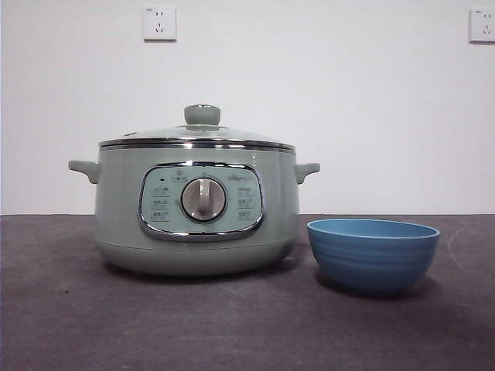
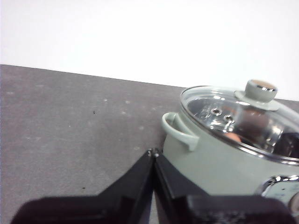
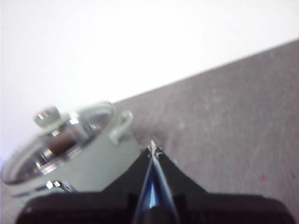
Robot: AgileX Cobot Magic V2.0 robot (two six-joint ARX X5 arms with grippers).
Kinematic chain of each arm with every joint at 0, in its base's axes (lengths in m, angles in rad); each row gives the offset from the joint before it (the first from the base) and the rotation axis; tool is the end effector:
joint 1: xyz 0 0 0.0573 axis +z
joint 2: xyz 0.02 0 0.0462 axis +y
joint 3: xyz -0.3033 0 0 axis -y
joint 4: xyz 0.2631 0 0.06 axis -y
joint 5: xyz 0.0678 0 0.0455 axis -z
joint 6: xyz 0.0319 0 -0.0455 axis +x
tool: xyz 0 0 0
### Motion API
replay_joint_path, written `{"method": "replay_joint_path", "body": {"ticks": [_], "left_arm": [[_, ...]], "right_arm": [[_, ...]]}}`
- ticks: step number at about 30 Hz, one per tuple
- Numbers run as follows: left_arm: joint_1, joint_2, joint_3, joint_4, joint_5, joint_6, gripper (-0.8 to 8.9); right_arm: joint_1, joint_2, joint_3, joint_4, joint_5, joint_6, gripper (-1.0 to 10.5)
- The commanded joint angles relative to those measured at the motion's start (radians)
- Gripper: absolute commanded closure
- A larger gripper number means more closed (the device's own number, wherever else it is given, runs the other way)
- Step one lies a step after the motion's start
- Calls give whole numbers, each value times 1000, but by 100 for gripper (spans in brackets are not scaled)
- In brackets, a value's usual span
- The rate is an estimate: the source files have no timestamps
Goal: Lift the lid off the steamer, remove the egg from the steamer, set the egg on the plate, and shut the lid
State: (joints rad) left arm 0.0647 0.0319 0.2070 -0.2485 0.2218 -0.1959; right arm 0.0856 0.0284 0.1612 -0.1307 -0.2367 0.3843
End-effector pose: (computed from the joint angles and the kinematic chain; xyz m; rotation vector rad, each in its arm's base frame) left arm 0.0645 -0.0029 0.2108 -0.2059 0.0879 -0.1494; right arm 0.0676 0.0133 0.2066 0.3808 0.0598 0.3187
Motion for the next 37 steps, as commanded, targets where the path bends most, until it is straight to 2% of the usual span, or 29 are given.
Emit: {"method": "replay_joint_path", "body": {"ticks": [1,4,7,10,16,21,30,33,37], "left_arm": [[3,25,52,-28,34,-13,820],[3,67,119,-68,77,-11,820],[3,121,197,-128,121,-1,820],[3,182,279,-187,174,42,820],[3,301,439,-276,288,90,821],[3,391,570,-384,365,152,820],[-2,505,744,-547,464,224,821],[-12,524,778,-576,470,227,821],[-22,527,785,-591,472,227,821]], "right_arm": [[0,30,57,-3,-24,14,958],[1,93,138,-44,-62,-3,958],[1,180,237,-130,-118,-62,958],[2,278,344,-234,-184,-145,958],[2,484,569,-467,-214,-351,958],[3,639,754,-659,-297,-477,958],[40,807,995,-892,-396,-560,958],[74,827,1022,-934,-423,-583,957],[124,829,1022,-944,-416,-584,957]]}}
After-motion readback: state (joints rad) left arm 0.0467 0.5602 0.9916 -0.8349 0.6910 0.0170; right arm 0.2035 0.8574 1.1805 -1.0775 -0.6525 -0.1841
